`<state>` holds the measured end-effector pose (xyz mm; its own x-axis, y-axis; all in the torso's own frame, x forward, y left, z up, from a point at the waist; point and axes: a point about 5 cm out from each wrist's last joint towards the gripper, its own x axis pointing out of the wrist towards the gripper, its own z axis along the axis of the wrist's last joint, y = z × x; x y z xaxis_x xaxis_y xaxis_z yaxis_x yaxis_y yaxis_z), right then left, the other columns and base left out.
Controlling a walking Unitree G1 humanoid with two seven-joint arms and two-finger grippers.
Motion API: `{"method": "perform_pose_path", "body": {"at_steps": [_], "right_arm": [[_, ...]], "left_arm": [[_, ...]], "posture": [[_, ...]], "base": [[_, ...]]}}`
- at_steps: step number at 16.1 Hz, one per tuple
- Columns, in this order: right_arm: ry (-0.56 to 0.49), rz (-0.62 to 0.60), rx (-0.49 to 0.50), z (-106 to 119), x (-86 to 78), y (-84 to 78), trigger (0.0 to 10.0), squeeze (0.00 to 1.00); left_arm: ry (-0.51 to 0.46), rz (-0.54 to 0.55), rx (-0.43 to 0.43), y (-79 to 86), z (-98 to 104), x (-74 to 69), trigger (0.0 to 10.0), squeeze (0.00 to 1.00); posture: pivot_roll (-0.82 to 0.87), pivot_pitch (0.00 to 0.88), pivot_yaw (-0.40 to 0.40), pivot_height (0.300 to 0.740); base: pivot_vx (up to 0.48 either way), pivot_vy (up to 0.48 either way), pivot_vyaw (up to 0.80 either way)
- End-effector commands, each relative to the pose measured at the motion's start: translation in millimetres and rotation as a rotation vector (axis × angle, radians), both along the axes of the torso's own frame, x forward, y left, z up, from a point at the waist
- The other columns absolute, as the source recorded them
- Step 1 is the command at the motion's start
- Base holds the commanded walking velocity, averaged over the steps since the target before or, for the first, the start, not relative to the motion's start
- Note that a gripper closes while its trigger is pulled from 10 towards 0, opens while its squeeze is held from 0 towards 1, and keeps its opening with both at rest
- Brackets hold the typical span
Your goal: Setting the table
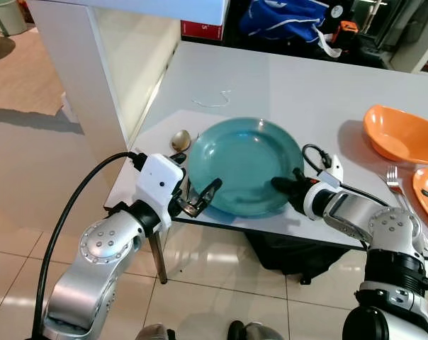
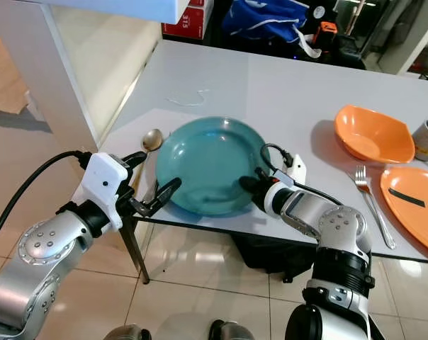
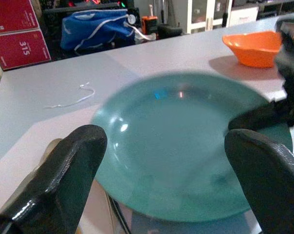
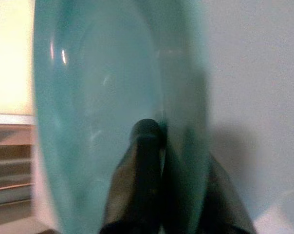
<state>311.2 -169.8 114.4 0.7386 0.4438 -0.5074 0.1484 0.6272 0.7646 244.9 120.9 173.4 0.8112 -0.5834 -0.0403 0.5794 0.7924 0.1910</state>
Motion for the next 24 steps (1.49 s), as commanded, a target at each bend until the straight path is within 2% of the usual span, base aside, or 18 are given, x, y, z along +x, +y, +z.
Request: {"method": "perform_pose_path", "body": {"at_steps": [1,3,6,10,13,14,15,18,19,20,21,23,24], "right_arm": [[0.039,-0.026,-0.054,-5.7,-1.7,-9.4,10.0,1.0],[0.028,-0.087,-0.052,-1.2,1.5,-17.8,10.0,1.0],[0.027,-0.112,-0.07,4.4,1.7,-29.2,10.0,1.0],[0.046,-0.094,-0.124,1.4,3.1,-30.5,10.0,1.0],[0.051,-0.014,-0.244,-0.4,6.4,-23.4,10.0,1.0],[0.041,-0.004,-0.354,-3.1,10.7,-22.7,10.0,1.0],[0.041,-0.009,-0.42,-5.8,12.5,-24.8,10.0,1.0],[0.042,-0.003,-0.462,-7.6,15.5,-26.8,10.0,1.0],[0.053,0.001,-0.503,-9.3,16.3,-29.0,10.0,1.0],[0.046,0.004,-0.541,-9.7,16.9,-30.6,10.0,0.0],[0.011,0.019,-0.631,-9.8,18.7,-33.4,10.0,0.0],[-0.142,0.101,-0.844,-4.2,22.2,-34.9,10.0,0.0],[-0.173,0.108,-0.872,-1.8,22.9,-34.7,10.0,0.0]], "left_arm": [[-0.004,-0.022,-0.007,-3.7,3.3,-2.9,10.0,0.0],[-0.004,-0.025,-0.01,-3.8,3.8,-2.9,10.0,0.0],[-0.002,-0.026,-0.012,-3.9,4.3,-2.3,10.0,0.0],[-0.002,-0.028,-0.017,-4.3,5.1,-0.5,10.0,0.0],[-0.002,-0.027,-0.021,-4.0,5.9,0.5,10.0,0.0],[-0.002,-0.029,-0.021,-4.4,6.1,1.0,10.0,0.0],[-0.005,-0.029,-0.023,-4.9,7.1,1.5,10.0,0.0],[-0.006,-0.028,-0.023,-4.9,7.7,2.0,10.0,0.0],[-0.006,-0.03,-0.024,-5.0,7.7,2.1,10.0,0.0],[-0.006,-0.03,-0.025,-5.1,7.8,2.4,10.0,0.0],[-0.006,-0.03,-0.025,-5.3,8.0,3.0,10.0,0.0],[-0.008,-0.032,-0.027,-6.7,8.6,4.2,10.0,0.0],[-0.008,-0.033,-0.027,-6.7,8.8,4.3,10.0,0.0]], "posture": [[0.07,0.072,-0.097,0.74],[0.07,0.072,-0.097,0.74],[0.07,0.077,-0.092,0.74],[0.07,0.077,-0.084,0.74],[0.07,0.078,-0.082,0.74],[0.07,0.079,-0.084,0.74],[0.07,0.081,-0.088,0.74],[0.07,0.079,-0.087,0.74],[0.07,0.078,-0.087,0.74],[0.07,0.076,-0.086,0.74],[0.07,0.076,-0.084,0.74],[0.07,0.072,-0.085,0.74],[0.07,0.072,-0.085,0.74]], "base": [[0.0,0.0,0.0],[0.0,0.0,0.0],[0.0,0.0,0.0],[0.0,0.0,0.0],[0.0,0.0,0.0],[0.0,0.0,0.0],[0.0,0.0,0.0],[0.0,0.0,0.0],[0.0,0.0,0.0],[0.0,0.0,0.0],[0.0,0.0,0.0],[0.0,0.0,0.0],[0.0,0.0,0.0]]}}
